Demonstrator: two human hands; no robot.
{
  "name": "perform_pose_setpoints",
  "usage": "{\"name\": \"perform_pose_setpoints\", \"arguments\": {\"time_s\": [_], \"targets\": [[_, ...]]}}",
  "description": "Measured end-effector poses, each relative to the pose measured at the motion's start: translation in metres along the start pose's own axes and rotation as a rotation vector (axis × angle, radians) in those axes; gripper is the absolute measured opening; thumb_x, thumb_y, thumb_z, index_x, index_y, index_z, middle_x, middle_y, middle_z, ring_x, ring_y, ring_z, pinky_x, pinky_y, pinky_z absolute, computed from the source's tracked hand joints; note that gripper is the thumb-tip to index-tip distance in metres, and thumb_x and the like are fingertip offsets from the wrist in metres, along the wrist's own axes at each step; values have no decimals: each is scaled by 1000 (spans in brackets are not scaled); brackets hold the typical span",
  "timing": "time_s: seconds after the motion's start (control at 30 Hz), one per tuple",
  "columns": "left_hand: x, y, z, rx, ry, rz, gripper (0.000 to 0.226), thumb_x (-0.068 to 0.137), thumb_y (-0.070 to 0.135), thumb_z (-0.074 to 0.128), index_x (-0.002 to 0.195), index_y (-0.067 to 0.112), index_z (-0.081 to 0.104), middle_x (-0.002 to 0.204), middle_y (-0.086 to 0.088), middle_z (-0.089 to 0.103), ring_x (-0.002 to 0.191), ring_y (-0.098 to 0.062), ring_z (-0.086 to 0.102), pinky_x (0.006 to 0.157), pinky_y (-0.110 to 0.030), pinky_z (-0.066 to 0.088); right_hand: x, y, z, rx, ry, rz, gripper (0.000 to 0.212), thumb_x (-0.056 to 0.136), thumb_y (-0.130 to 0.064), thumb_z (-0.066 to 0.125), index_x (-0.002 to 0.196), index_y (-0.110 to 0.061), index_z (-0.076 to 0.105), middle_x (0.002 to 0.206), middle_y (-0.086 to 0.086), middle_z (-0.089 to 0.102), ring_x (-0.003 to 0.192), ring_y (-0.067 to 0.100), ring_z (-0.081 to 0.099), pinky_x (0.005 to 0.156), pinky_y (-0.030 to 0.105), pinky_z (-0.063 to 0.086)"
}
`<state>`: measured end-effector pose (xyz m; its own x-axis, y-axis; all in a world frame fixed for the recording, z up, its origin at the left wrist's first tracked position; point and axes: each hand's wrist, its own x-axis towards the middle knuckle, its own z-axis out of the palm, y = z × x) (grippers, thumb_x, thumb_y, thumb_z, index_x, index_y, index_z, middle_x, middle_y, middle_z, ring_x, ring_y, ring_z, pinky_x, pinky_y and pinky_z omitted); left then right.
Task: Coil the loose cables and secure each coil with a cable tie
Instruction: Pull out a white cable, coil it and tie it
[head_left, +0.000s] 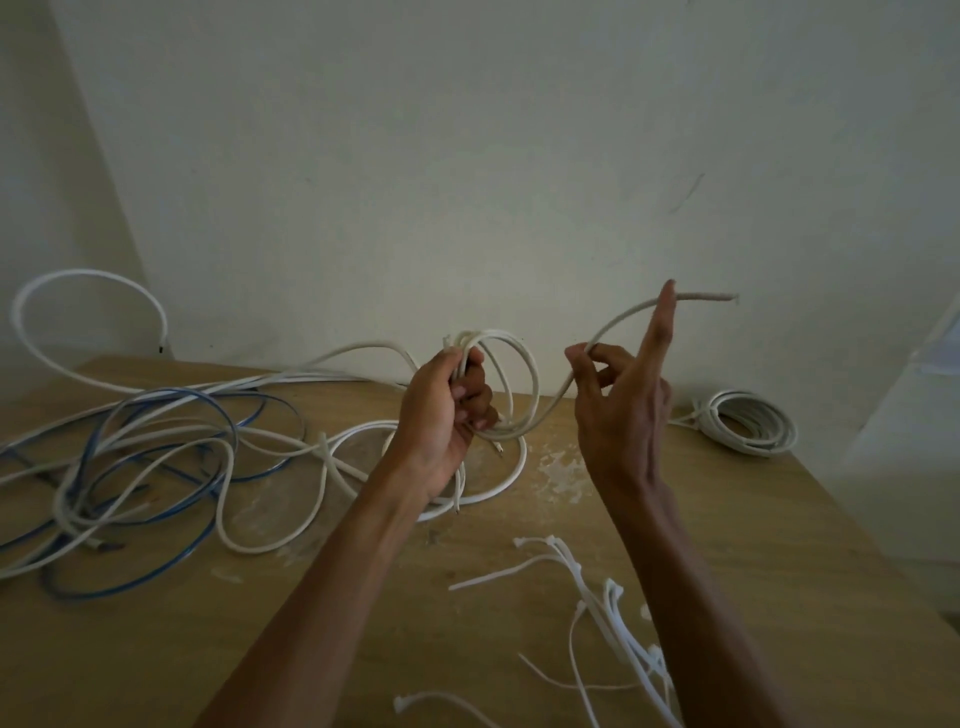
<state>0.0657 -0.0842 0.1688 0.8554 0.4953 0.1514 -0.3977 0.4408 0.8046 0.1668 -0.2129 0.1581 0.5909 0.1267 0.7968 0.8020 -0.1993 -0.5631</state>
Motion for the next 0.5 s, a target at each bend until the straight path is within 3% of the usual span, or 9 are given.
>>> {"name": "perform_pose_setpoints", "arguments": {"time_s": [0.23, 0.3, 0.37, 0.4, 0.43, 0.5], "targets": [[0, -7, 3, 100, 2, 6, 29, 105, 13, 29, 87, 12, 52, 54, 7, 28, 43, -8, 23, 46, -24, 27, 7, 9, -11, -205, -136, 10, 118, 89, -15, 76, 155, -32, -21, 71, 4, 70, 52, 14, 62, 52, 30, 51], [-1, -11, 4, 161, -2, -11, 29, 105, 14, 29, 87, 12, 52, 54, 7, 28, 44, -8, 23, 47, -25, 26, 7, 10, -11, -235, -203, 34, 116, 90, -18, 74, 155, -34, -21, 64, 3, 67, 49, 17, 59, 50, 32, 50], [-1, -13, 2, 166, -16, -38, 30, 105, 14, 30, 86, 13, 52, 55, 7, 27, 44, -8, 22, 46, -24, 25, 9, 12, -10, -147, -270, 83, 102, 92, -20, 73, 160, -22, -3, 70, -4, 69, 55, 8, 62, 53, 21, 48], [0, -13, 0, 145, -24, -52, 29, 105, 15, 31, 85, 13, 52, 55, 6, 26, 44, -8, 22, 46, -24, 25, 11, 14, -11, -100, -302, 95, 84, 93, -21, 71, 158, -18, 19, 74, -8, 69, 59, 2, 63, 56, 16, 47], [1, -11, -1, 110, -34, -70, 29, 104, 15, 31, 84, 13, 52, 55, 6, 25, 44, -8, 21, 46, -24, 24, 12, 15, -12, -72, -326, 76, 60, 95, -22, 69, 148, -17, 41, 78, -10, 69, 64, 0, 64, 59, 16, 48], [4, -8, -6, 16, -74, -123, 30, 103, 18, 32, 82, 13, 53, 55, 6, 25, 42, -8, 21, 44, -24, 25, 12, 15, -12, -80, -329, -61, 27, 97, -17, 65, 124, -18, 64, 88, -6, 69, 74, 5, 63, 65, 27, 51]]}}
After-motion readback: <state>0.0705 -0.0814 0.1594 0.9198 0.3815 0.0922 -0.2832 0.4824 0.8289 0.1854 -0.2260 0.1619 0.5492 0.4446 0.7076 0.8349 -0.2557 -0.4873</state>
